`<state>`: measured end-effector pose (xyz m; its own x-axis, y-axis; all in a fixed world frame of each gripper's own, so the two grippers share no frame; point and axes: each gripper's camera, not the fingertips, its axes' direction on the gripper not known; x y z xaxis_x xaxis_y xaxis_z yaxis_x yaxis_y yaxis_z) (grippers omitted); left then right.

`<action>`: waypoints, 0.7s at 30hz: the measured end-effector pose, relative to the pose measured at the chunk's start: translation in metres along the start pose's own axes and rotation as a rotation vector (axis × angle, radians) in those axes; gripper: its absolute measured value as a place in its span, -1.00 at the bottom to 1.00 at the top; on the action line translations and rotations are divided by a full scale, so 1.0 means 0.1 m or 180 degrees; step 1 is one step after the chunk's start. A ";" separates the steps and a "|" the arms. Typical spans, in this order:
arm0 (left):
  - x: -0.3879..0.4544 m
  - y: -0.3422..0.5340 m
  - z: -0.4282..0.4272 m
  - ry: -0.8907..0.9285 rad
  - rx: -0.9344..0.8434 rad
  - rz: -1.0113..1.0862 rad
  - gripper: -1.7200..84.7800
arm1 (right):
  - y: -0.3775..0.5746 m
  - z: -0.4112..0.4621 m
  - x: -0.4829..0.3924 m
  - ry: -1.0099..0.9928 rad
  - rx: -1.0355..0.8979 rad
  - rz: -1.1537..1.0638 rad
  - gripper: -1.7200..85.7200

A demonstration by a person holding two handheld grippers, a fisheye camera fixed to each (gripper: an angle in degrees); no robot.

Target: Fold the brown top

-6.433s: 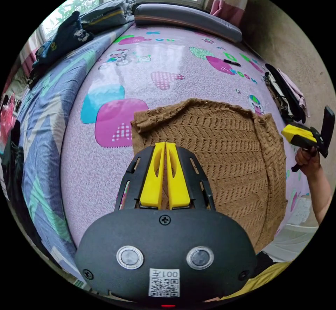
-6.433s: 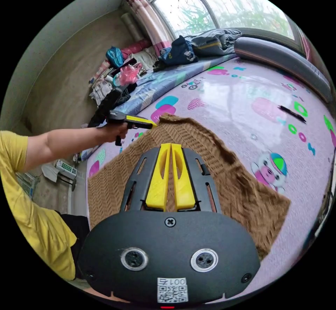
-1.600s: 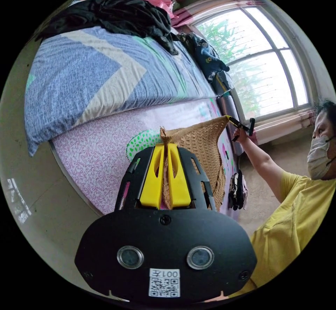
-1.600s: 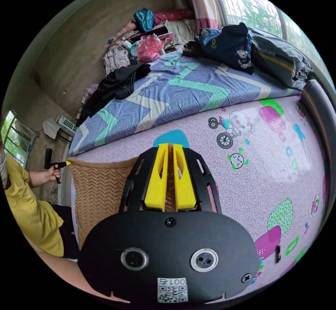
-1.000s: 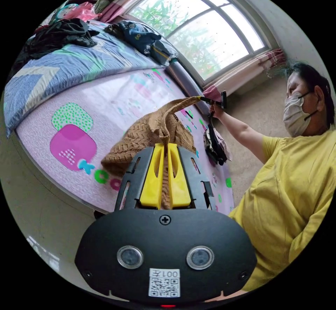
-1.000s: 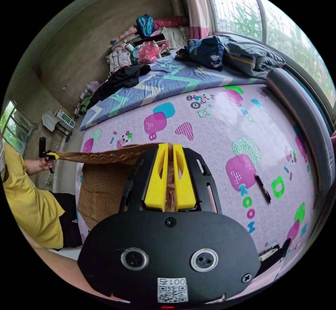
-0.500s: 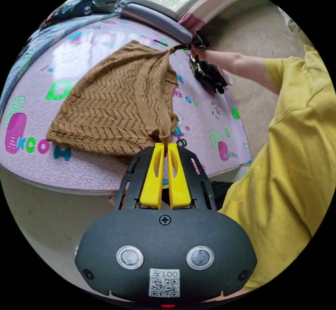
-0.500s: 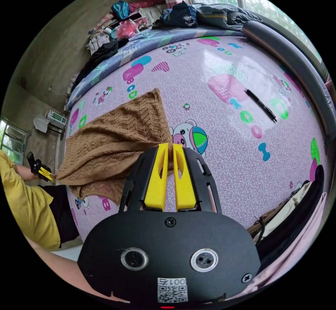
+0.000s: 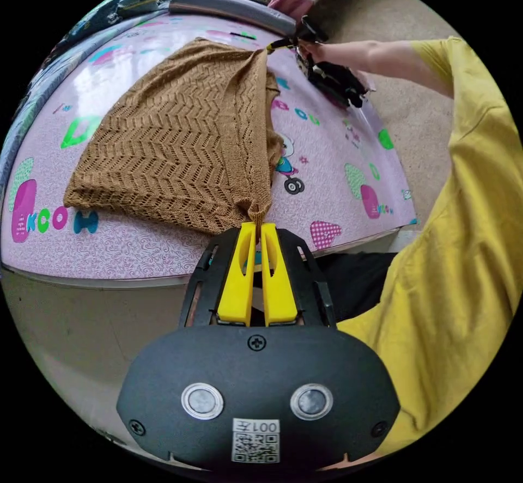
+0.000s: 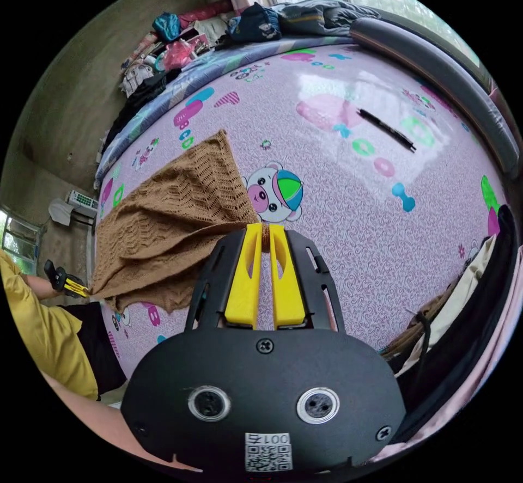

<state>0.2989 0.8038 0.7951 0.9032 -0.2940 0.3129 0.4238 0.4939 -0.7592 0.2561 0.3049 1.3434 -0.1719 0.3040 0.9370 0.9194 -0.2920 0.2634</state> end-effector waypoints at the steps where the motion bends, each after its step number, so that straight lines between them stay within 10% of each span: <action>1: 0.00 -0.06 0.08 0.0004 -0.0041 0.0002 -0.99 | 0.04 0.06 -0.02 0.0034 -0.0036 0.0011 -0.92; 15: 0.38 -0.31 -0.09 0.0156 -0.0006 -0.0013 -0.87 | 0.53 -0.25 -0.35 0.0198 0.0647 0.0069 -0.89; 21: 0.44 -0.99 -0.19 -0.0422 0.0312 0.0047 -0.89 | 0.72 0.08 -2.01 -0.0121 0.0228 -0.1874 -0.83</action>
<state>0.2954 0.7264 0.8735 0.9077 -0.1789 0.3796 0.4093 0.5768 -0.7070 0.3594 0.2296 1.1720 -0.6486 0.4289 0.6288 0.6951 -0.0028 0.7189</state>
